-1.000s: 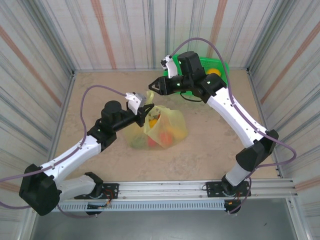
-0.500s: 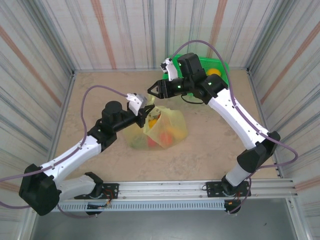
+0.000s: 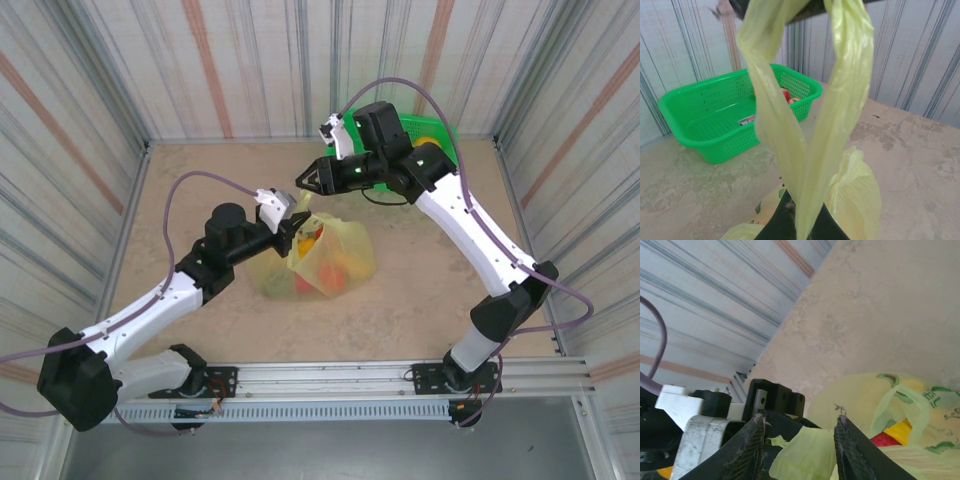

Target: Place the fake fruits into the plastic bag and tie a complex knot

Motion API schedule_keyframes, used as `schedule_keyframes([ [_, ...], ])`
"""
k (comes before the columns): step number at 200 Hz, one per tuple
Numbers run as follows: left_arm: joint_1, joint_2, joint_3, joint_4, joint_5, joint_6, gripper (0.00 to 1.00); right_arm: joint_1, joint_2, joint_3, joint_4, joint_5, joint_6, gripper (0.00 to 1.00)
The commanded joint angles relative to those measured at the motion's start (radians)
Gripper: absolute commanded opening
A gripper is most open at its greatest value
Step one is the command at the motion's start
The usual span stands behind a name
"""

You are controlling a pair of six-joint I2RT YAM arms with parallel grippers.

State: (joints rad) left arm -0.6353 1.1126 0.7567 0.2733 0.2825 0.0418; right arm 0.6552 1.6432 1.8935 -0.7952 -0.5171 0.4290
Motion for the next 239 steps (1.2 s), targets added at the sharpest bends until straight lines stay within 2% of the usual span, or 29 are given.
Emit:
schedule_keyframes([
  [1,-0.003,-0.015,0.003,-0.011,-0.014,0.018,0.00,0.004,-0.025,-0.010,-0.038,0.008,0.004,0.42],
  [11,-0.003,-0.014,0.003,-0.012,-0.015,0.018,0.00,0.003,-0.022,-0.010,-0.039,0.008,0.004,0.38],
  [54,-0.003,-0.029,-0.002,-0.011,-0.036,0.020,0.00,0.014,-0.062,-0.041,-0.018,0.040,-0.008,0.00],
  [80,-0.004,-0.034,-0.007,-0.009,-0.039,0.023,0.00,0.027,-0.144,-0.135,0.030,0.102,-0.059,0.00],
  [110,-0.003,-0.027,-0.005,-0.014,-0.032,0.024,0.00,0.072,-0.280,-0.380,0.218,0.149,-0.099,0.00],
  [154,-0.004,-0.025,-0.007,-0.013,-0.061,0.033,0.00,0.112,-0.350,-0.609,0.354,0.179,-0.078,0.00],
  [197,-0.003,-0.028,-0.015,-0.008,-0.050,0.051,0.03,0.112,-0.354,-0.649,0.407,0.281,-0.044,0.00],
  [239,-0.003,-0.029,-0.016,-0.016,-0.025,0.072,0.12,0.075,-0.336,-0.618,0.429,0.250,-0.017,0.00],
])
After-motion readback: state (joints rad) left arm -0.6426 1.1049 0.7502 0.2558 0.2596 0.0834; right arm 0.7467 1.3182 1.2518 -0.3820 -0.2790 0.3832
